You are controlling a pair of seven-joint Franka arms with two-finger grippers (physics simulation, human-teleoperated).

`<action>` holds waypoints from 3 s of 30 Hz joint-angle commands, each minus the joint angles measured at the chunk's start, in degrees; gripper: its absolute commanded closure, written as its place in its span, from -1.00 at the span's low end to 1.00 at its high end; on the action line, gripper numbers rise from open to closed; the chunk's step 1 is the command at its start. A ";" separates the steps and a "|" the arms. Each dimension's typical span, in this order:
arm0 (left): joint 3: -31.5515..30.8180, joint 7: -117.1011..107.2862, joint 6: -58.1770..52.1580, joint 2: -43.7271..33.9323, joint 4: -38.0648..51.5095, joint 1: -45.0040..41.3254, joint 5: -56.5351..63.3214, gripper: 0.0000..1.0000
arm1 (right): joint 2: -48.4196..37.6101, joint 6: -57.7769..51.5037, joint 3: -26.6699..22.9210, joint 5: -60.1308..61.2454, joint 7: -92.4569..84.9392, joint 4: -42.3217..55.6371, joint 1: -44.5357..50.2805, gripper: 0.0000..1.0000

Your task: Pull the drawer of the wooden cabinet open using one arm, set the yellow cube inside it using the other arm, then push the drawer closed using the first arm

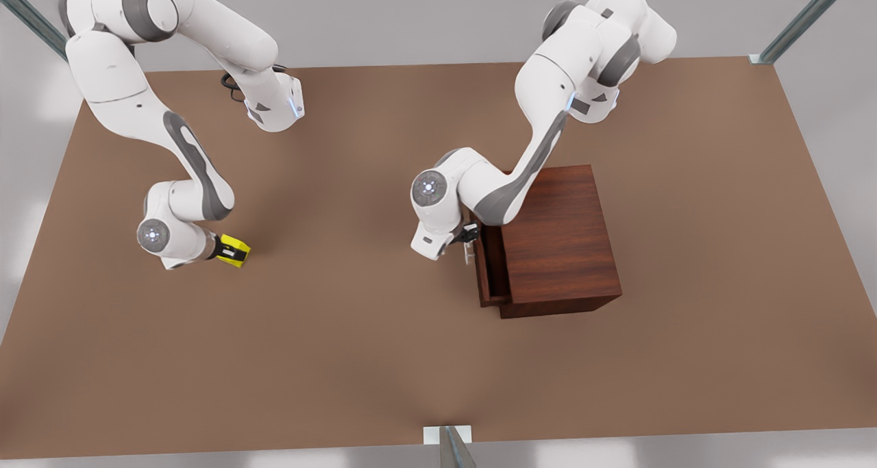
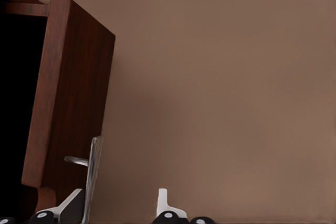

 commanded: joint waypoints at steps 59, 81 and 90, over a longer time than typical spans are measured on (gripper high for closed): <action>2.88 62.15 -17.45 -29.04 -10.03 42.19 -9.83 -1.00 | 26.89 -28.54 9.87 -0.92 52.78 70.68 62.34 -0.66; 2.44 -38.69 -3.23 -20.70 -8.27 12.32 -19.41 0.30 | -14.95 -47.35 -13.33 14.90 -26.64 47.92 33.33 -1.00; 2.44 -97.28 25.88 -11.20 -8.27 3.25 -24.78 0.57 | -14.95 -47.35 -13.16 12.00 -33.53 48.01 32.45 -1.00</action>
